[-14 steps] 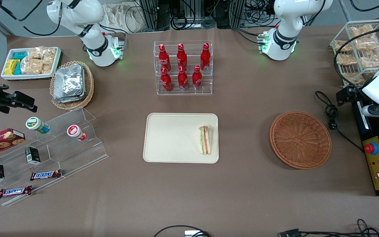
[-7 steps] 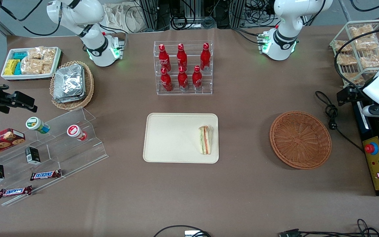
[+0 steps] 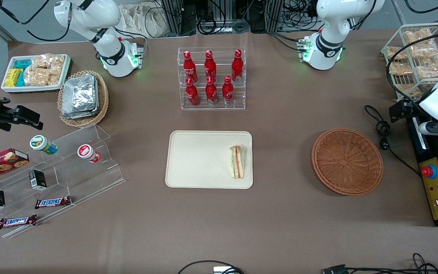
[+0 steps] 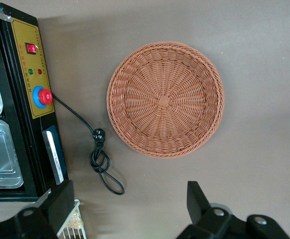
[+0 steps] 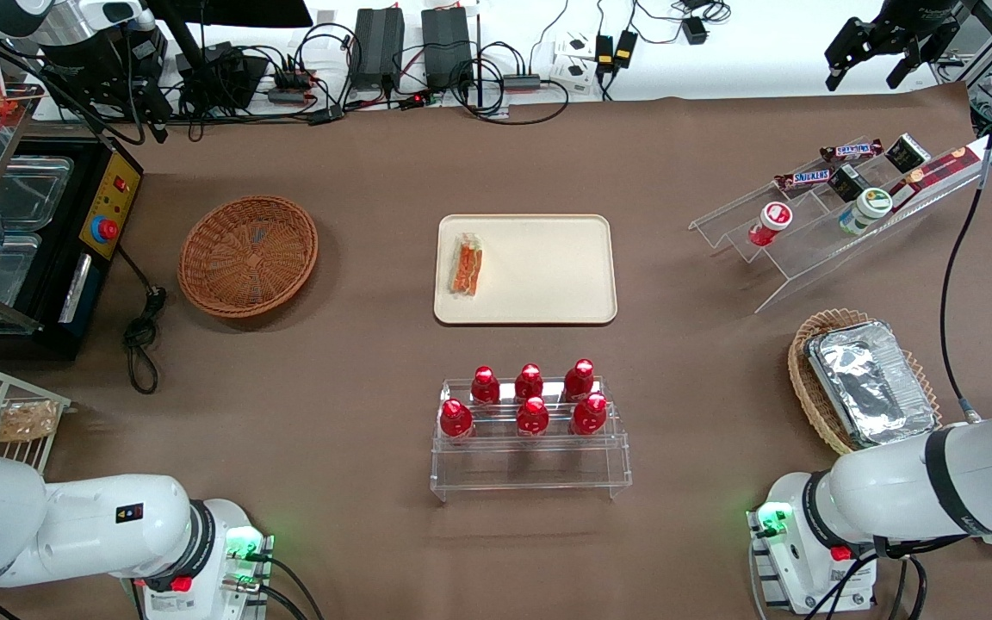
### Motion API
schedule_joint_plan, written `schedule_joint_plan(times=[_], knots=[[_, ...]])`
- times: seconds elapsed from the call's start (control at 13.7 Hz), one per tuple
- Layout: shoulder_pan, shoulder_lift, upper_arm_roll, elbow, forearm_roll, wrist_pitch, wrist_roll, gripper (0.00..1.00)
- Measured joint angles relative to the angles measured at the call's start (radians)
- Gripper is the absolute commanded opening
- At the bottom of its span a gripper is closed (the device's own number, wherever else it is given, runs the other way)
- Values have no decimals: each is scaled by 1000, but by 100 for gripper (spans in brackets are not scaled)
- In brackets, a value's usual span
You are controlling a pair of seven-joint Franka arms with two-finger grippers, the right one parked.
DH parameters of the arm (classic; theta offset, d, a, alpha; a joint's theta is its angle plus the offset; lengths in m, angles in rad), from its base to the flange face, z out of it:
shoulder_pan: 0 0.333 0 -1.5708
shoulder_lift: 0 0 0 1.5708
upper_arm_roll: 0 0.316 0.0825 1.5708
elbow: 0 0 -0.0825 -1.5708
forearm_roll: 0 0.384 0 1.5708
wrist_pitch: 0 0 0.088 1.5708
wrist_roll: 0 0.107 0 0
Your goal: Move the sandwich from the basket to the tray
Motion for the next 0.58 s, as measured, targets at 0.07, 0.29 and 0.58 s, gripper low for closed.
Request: schedule_joint_plan(times=[0.07, 0.29, 0.58], knots=[[2, 0, 0, 0, 0, -2, -4, 100], [18, 0, 2, 0, -7, -3, -7, 100], [21, 0, 2, 0, -51, -3, -34, 100]])
